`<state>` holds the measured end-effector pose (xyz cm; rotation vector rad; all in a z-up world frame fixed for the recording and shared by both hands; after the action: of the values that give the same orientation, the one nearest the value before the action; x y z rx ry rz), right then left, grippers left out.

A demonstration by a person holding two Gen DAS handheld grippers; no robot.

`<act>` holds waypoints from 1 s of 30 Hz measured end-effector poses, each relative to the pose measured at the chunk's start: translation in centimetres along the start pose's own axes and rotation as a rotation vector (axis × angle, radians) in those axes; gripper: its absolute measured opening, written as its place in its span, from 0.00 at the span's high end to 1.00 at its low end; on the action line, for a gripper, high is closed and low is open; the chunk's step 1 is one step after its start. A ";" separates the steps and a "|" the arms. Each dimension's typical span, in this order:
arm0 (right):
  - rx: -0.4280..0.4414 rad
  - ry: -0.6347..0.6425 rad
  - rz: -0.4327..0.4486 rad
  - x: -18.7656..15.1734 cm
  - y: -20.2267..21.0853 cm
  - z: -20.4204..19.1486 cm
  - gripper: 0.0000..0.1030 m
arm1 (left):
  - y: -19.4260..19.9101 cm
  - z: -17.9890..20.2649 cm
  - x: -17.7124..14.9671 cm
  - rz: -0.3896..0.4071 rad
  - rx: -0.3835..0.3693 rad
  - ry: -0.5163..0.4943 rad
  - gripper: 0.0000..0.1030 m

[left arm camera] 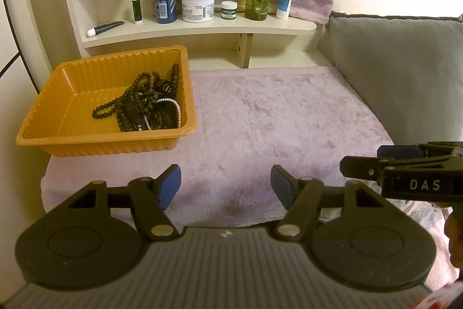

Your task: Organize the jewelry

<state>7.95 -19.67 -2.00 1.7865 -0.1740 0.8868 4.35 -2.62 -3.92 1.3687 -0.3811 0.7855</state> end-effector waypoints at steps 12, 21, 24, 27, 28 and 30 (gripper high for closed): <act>0.004 0.002 0.007 0.2 0.1 -0.2 0.32 | 0.3 0.0 0.2 0.013 -0.004 0.002 0.36; 0.004 0.004 0.009 0.2 0.1 -0.4 0.32 | 0.3 0.0 0.3 0.015 -0.005 0.003 0.36; 0.005 0.004 0.009 0.3 0.1 -0.4 0.31 | 0.4 0.0 0.4 0.016 -0.006 0.003 0.36; 0.004 0.004 0.009 0.3 0.0 -0.5 0.32 | 0.4 -0.1 0.4 0.016 -0.007 0.003 0.36; 0.004 0.004 0.010 0.3 0.1 -0.5 0.32 | 0.4 -0.1 0.4 0.017 -0.006 0.003 0.36; 0.006 0.007 0.009 0.3 0.0 -0.5 0.32 | 0.4 -0.1 0.4 0.016 -0.006 0.003 0.36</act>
<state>7.93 -19.13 -1.74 1.7891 -0.1757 0.9005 4.35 -2.42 -3.37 1.3601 -0.3926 0.7989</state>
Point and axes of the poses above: each gripper's, at about its wrist camera, not at the fingertips, and y roughly against the way its jaws point, z to its right, x to its top, the point moved 4 cm from there along -y, roughly the way its jaws point, and after that the axes turned 12 degrees about y, right-handed, at the moved point
